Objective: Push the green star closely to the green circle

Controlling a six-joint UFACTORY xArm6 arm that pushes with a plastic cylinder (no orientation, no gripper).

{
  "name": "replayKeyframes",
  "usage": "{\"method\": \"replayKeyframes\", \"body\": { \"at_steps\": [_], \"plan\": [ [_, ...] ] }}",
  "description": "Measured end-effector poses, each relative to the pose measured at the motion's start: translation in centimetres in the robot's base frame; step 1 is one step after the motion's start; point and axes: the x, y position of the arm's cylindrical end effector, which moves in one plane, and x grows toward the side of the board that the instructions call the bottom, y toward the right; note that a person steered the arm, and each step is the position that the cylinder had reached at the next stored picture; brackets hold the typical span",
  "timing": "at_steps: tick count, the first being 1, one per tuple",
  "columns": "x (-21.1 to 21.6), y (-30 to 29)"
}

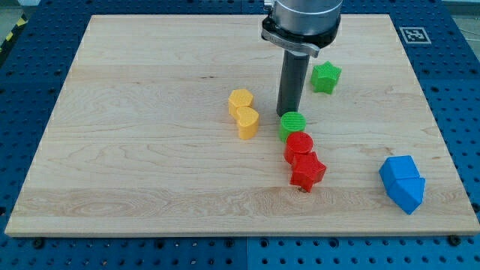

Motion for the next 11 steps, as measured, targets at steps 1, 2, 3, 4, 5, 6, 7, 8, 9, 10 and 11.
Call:
{"method": "replayKeyframes", "body": {
  "at_steps": [1,2,3,4,5,6,7,8,9,10,11],
  "plan": [
    [-2.0,-0.1],
    [-7.4,-0.1],
    [-11.4,1.3],
    [-12.8,4.8],
    [-12.7,7.9],
    [-11.5,9.1],
    [-9.8,9.1],
    [-8.9,9.1],
    [-7.8,9.1],
    [-7.1,9.1],
    [-6.6,8.8]
  ]
}}
